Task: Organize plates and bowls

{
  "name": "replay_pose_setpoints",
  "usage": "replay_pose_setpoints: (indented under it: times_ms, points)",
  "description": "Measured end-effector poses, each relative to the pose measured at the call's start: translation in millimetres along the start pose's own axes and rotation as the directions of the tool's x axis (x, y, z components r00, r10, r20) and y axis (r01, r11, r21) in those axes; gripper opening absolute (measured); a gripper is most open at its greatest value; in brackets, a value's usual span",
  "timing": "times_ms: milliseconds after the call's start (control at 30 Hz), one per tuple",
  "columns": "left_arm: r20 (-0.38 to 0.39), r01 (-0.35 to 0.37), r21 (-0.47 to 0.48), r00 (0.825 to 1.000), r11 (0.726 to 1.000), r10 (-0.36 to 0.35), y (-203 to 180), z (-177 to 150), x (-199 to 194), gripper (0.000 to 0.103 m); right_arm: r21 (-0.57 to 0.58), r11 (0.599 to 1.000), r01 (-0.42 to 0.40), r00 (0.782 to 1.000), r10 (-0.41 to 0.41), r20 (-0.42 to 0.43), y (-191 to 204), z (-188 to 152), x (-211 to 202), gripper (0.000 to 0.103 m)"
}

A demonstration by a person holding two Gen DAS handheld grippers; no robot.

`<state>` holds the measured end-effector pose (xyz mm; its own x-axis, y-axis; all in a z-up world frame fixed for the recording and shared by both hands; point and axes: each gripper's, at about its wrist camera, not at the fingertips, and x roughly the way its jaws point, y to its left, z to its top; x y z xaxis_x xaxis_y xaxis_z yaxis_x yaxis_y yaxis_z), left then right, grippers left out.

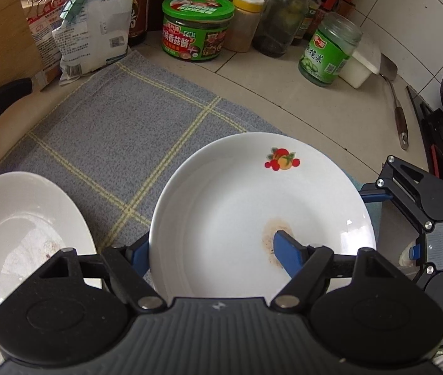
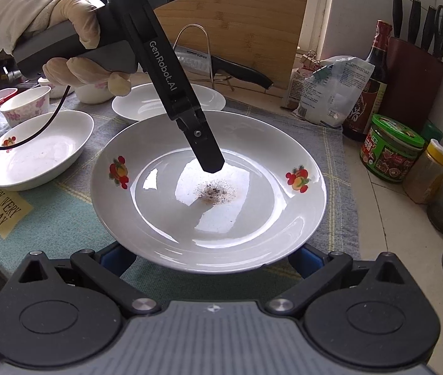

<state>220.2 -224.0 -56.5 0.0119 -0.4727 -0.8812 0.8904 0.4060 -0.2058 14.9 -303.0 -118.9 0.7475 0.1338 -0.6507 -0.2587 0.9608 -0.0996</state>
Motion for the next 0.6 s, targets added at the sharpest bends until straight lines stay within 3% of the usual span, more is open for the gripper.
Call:
replay_pose_setpoints:
  times_ms: [600]
  points:
    - [0.009,0.007,-0.002,1.000,1.000,-0.007,16,42,35,0.078,0.027,0.999,0.029,0.999,-0.029,-0.029,-39,4,26,0.103]
